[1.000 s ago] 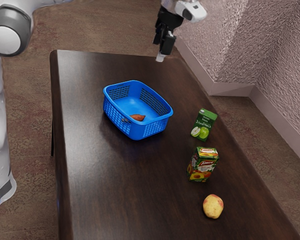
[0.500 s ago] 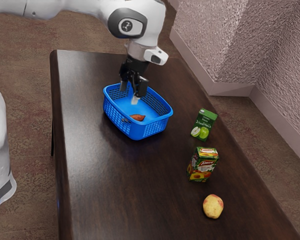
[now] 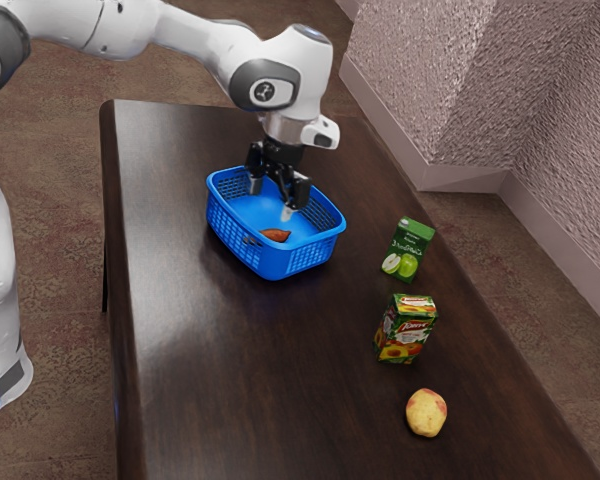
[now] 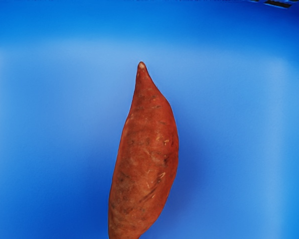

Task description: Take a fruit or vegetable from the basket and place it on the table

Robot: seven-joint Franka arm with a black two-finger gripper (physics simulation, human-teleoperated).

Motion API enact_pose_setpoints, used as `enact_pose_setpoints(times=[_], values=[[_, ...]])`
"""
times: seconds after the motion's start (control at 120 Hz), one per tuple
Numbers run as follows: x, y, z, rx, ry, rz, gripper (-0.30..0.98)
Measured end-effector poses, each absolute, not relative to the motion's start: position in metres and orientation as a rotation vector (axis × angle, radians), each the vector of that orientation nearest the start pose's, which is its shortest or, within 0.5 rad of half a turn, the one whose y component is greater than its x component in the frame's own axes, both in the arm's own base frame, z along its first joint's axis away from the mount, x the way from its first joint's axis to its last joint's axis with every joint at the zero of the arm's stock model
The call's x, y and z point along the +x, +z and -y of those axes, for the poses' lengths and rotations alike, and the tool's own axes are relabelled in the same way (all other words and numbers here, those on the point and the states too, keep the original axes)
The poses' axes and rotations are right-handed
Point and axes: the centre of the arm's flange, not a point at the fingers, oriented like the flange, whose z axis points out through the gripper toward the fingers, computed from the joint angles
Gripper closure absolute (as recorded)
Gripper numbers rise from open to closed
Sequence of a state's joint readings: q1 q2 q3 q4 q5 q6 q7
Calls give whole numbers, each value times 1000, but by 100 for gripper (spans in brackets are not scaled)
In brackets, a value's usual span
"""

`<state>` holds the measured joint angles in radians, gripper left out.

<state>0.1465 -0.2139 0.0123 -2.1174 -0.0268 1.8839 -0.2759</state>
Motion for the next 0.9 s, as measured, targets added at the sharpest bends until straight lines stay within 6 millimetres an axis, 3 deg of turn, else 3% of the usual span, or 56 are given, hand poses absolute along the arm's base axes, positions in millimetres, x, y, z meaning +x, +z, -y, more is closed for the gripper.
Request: enact_pose_setpoints(times=[0.408, 0.9], values=[[513, 445, -85, -3070, 74, 828, 1], [521, 417, -94, -3053, 64, 922, 2]])
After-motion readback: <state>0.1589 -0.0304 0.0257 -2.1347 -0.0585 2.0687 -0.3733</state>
